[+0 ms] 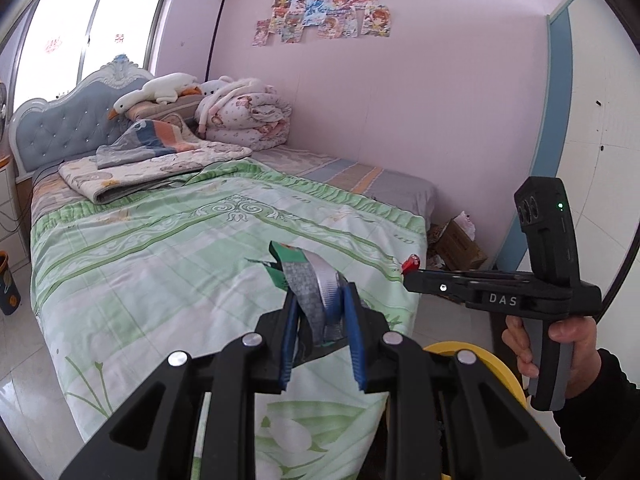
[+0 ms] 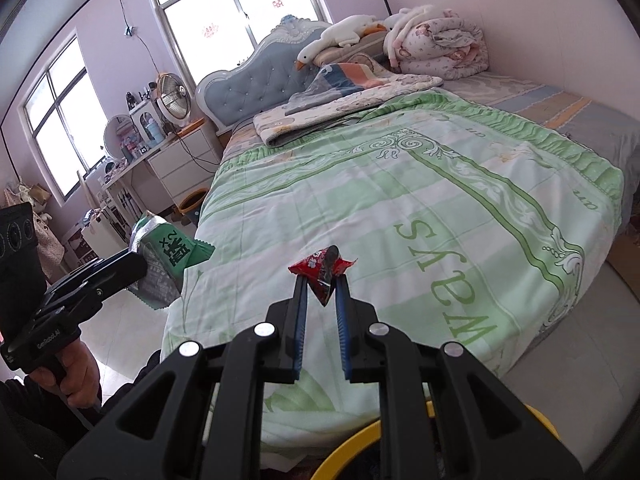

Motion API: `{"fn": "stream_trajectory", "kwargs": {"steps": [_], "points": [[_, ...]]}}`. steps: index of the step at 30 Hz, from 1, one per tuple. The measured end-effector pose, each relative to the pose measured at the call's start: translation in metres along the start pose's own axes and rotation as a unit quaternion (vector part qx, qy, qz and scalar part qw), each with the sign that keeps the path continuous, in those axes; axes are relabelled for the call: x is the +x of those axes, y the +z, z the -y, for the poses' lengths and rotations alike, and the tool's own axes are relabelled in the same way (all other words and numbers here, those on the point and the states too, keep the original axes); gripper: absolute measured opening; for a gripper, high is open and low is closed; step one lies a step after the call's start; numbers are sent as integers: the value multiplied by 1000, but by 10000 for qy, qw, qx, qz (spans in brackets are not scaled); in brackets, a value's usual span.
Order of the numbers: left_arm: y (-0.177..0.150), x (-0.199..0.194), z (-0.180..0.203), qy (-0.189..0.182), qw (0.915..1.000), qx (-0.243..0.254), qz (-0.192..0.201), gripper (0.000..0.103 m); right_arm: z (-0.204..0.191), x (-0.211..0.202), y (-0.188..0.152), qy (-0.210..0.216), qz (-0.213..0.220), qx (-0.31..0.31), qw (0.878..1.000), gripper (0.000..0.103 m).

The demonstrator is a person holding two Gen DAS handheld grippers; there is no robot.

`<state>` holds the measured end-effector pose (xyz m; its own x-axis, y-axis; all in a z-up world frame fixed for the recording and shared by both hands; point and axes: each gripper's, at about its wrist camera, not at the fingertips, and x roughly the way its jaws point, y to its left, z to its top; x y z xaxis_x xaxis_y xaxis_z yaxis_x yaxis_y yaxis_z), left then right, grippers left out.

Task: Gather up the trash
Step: 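Carry the silver wrapper and red candy wrapper over the bin with both tools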

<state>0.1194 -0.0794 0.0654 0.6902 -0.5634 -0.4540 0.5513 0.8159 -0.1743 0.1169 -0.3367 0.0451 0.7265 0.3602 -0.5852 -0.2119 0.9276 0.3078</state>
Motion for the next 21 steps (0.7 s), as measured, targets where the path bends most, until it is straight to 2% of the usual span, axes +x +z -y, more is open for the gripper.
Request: {"fn": "stream_trajectory", "kwargs": {"steps": [10, 17, 21], "points": [[-3, -5, 65, -424, 9980, 463, -20, 21, 26, -81, -38, -448, 324, 175, 9983, 14], [-15, 25, 98, -725, 9948, 570, -431, 22, 49, -119, -75, -758, 314, 370, 9959, 15], [-28, 53, 108, -930, 9910, 546, -798, 22, 63, -131, -94, -833, 249, 522, 9948, 15]]}}
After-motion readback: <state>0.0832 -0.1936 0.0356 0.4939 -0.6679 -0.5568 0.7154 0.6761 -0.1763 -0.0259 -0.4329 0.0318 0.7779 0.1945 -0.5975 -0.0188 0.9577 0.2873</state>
